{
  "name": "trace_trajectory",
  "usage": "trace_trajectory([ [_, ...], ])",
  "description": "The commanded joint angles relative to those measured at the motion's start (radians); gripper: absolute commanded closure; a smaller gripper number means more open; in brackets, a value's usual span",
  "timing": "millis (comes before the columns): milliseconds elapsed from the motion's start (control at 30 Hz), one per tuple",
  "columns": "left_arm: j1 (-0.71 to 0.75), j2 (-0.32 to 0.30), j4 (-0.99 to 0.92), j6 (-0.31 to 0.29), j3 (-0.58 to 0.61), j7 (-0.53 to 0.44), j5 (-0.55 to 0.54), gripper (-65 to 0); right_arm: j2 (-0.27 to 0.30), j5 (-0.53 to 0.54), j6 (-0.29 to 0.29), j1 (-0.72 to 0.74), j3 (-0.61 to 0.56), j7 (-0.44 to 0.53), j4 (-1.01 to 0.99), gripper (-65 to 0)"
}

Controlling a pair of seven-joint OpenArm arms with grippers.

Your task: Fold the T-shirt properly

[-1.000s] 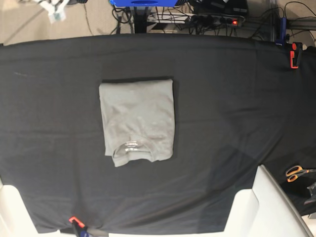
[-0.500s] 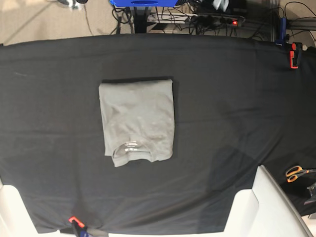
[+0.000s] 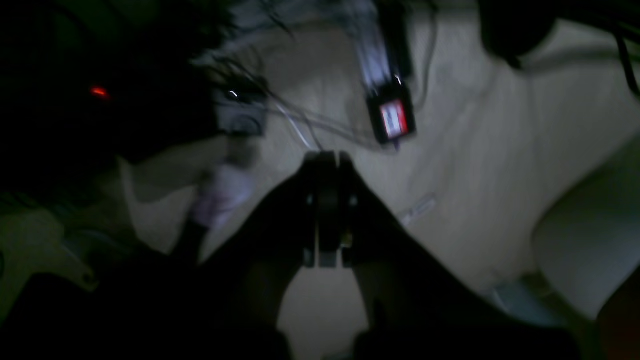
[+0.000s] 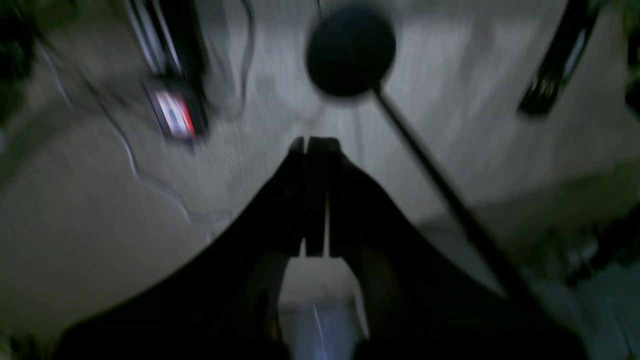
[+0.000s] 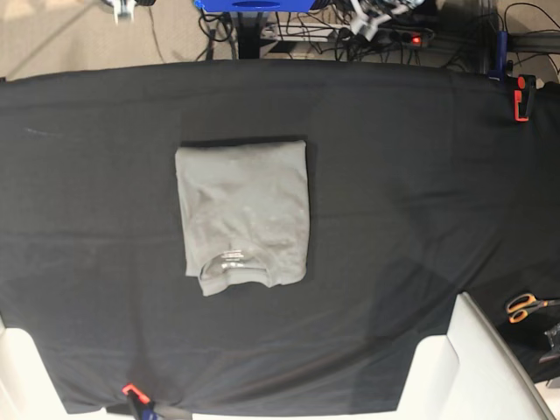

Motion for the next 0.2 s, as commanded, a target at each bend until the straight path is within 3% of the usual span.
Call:
trace_trajectory([
  [0, 0.008, -0.008, -0.001, -0.004, -0.003, -0.021, 0.005, 0.0, 0.006, 0.0, -0.009, -0.009, 0.004, 0.004, -0.001, -0.6],
  [167, 0.0, -0.01, -0.009, -0.004, -0.003, -0.11, 0.008, 0.0, 0.004, 0.0, -0.009, -0.009, 0.004, 0.004, -0.001, -0.6],
])
